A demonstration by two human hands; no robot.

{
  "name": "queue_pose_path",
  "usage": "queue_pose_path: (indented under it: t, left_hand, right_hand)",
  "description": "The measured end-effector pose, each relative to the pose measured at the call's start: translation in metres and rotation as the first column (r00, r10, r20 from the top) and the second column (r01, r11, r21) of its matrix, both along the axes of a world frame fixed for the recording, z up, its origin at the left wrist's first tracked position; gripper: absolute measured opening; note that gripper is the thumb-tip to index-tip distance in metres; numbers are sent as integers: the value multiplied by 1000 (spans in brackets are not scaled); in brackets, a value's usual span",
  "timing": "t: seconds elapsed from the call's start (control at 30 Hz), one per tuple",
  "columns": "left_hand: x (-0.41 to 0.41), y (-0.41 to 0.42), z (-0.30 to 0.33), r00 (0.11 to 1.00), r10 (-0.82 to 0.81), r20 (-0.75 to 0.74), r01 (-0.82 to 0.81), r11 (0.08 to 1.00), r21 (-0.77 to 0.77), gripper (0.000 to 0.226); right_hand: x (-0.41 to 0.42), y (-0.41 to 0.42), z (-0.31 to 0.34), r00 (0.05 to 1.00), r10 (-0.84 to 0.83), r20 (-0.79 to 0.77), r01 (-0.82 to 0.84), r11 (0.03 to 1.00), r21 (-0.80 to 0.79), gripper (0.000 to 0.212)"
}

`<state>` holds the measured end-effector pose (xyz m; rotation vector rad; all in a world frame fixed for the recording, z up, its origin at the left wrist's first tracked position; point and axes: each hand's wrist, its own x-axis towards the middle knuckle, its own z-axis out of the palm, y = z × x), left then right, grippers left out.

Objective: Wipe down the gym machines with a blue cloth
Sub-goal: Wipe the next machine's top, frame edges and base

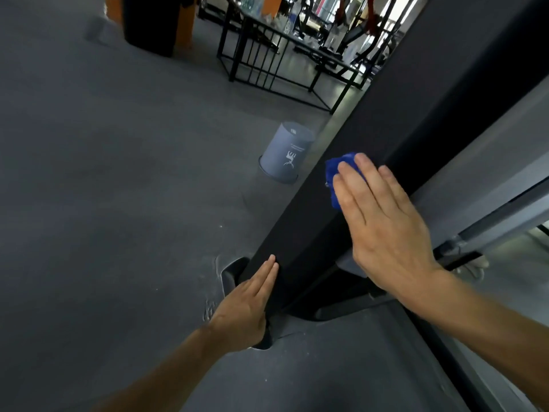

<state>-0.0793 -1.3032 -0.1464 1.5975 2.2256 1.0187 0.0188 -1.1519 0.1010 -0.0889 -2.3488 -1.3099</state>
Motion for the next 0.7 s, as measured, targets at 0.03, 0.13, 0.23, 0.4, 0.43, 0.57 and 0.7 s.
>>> queue_pose_path:
  t: [0.03, 0.13, 0.23, 0.4, 0.43, 0.57, 0.7]
  left_hand:
    - [-1, -3, -6, 1000, -9, -14, 9, 1000, -29, 98]
    - [0, -17, -31, 997, -51, -53, 42, 987, -156, 94]
    - [7, -31, -55, 992, -103, -75, 74, 945, -319, 94]
    - [-6, -36, -78, 984, -132, -119, 60, 876, -478, 94]
    - [-7, -34, -81, 984, -128, -121, 51, 864, -501, 94]
    - [-13, -31, -93, 990, -81, -119, -4, 811, -586, 91]
    - [-20, -36, -105, 987, -69, -142, -40, 763, -645, 89]
  right_hand:
    - [-2, -3, -17, 1000, -8, 0, 8, 1000, -3, 59]
    - [-1, -11, -111, 981, 30, 190, -40, 998, 49, 60]
    - [12, -19, -198, 891, 28, 452, -37, 999, 10, 68]
    - [10, -18, -206, 858, 12, 513, 1, 1000, -25, 65]
    - [13, -17, -204, 835, -14, 549, 10, 1000, 10, 64]
    - [14, -13, -222, 817, 20, 577, -1, 999, -33, 64]
    - [2, -27, -264, 744, -10, 668, 56, 997, -47, 66]
